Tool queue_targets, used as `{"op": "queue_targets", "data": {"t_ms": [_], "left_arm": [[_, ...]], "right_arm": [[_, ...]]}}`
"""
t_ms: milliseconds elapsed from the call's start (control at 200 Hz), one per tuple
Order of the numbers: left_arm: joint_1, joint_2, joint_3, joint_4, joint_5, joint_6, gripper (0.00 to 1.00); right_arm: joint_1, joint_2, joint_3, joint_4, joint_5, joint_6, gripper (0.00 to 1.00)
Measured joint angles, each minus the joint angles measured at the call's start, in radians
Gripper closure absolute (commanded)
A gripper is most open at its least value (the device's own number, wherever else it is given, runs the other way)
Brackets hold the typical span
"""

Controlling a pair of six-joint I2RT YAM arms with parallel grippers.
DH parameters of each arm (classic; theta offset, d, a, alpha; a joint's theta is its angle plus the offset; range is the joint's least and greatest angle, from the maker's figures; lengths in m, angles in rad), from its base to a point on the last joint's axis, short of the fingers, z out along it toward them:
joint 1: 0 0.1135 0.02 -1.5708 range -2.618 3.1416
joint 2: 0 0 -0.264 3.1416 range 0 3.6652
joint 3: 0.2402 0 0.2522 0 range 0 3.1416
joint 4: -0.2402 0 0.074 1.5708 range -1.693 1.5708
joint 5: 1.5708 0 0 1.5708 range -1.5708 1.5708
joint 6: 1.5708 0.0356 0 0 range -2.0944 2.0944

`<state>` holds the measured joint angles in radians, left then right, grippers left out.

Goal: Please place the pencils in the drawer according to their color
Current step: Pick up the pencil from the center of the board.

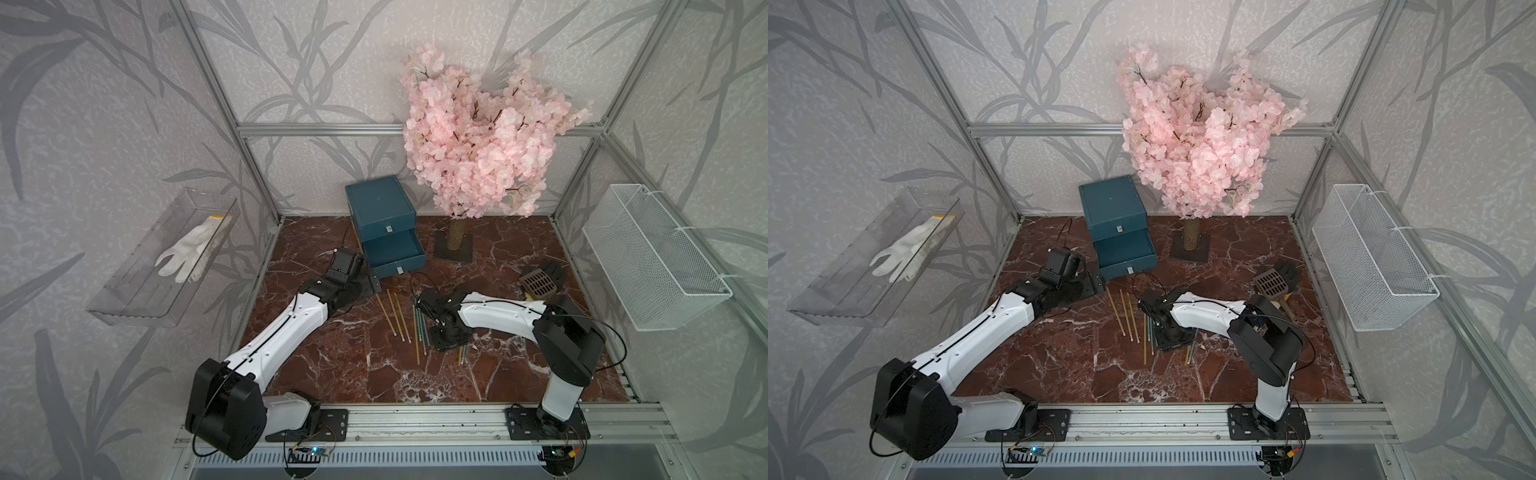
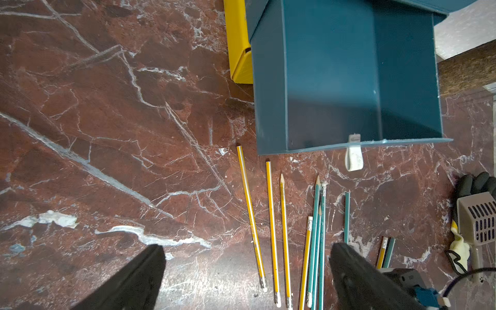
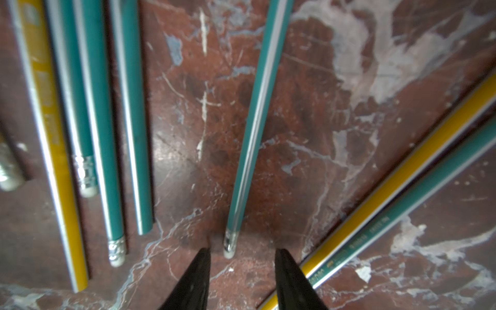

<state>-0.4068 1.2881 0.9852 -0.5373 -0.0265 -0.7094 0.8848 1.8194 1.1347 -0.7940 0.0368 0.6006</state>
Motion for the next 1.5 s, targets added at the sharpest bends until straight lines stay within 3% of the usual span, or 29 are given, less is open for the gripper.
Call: {"op": "queue_targets", "data": {"t_ms": [395,805,1040,1500], "left_arm": [[0.000,0.000,0.000,0.000,-0.003,0.000,0.00],[0.000,0.000,0.000,0.000,-0.006,0.000,0.00],[0.000,0.000,0.000,0.000,-0.006,0.000,0.00],[0.000,0.000,0.000,0.001,-0.007,-0.001,0.00]], "right_arm": [[-0.002,0.032,0.029,-0.004,0.003,-0.010,0.68],[-0.045,0.018,0.000,0.035,-0.077,0.011,0.81],[-0.064,-0.001,-0.025,0.053,-0.095,0.019,1.00],[-0.108,-0.123,-0.151,0.096,-0.154,0.023,1.00]]}}
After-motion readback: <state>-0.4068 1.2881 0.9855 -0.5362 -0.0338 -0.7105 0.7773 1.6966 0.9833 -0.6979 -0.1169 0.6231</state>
